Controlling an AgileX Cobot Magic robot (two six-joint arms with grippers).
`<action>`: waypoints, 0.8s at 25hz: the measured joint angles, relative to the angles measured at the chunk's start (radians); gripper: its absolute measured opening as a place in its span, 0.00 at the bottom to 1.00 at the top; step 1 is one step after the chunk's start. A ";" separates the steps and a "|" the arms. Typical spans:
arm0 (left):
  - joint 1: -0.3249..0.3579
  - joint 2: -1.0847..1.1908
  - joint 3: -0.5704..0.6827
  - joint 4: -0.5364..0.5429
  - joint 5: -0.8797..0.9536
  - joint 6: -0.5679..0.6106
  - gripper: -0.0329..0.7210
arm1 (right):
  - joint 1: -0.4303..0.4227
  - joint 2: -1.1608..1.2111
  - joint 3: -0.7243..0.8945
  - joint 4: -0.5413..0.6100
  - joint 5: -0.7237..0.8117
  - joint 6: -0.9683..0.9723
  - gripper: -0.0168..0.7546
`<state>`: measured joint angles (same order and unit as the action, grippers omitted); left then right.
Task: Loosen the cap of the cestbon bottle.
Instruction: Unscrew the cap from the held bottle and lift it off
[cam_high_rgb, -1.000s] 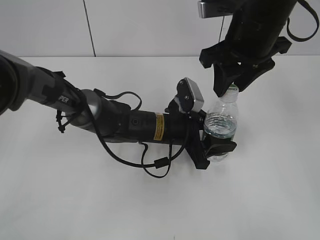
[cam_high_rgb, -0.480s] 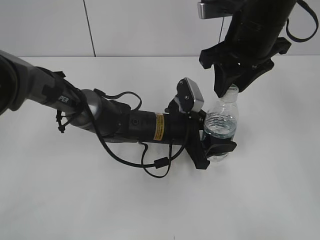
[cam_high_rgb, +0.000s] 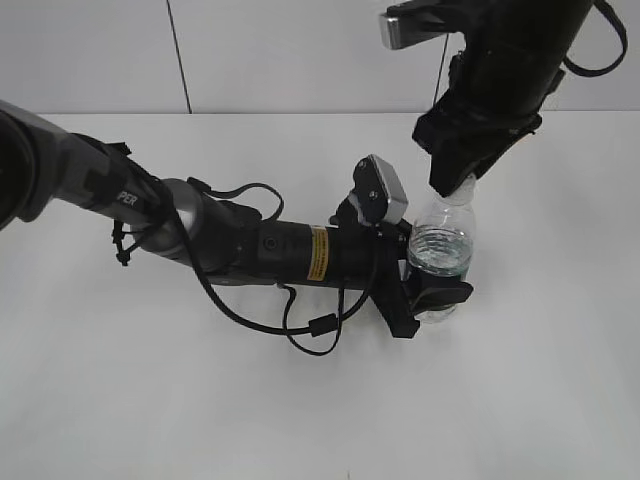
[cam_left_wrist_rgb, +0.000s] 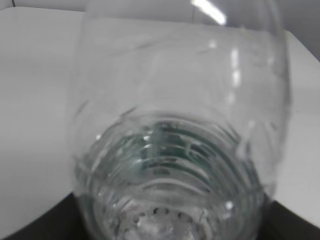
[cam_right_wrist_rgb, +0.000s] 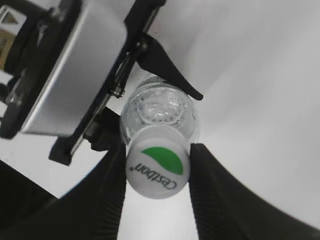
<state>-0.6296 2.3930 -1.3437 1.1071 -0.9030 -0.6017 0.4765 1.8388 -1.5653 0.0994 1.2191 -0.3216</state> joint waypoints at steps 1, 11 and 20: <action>0.000 0.000 0.000 0.000 0.000 0.000 0.59 | 0.000 0.000 0.000 0.000 0.000 -0.078 0.41; 0.000 0.000 -0.002 0.000 0.003 0.000 0.59 | 0.001 0.000 0.000 -0.019 -0.001 -0.766 0.41; 0.000 0.000 -0.002 0.000 0.003 0.000 0.59 | 0.001 0.000 0.000 -0.019 -0.001 -1.013 0.41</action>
<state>-0.6296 2.3930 -1.3456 1.1068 -0.8999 -0.6017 0.4772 1.8388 -1.5653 0.0803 1.2183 -1.3343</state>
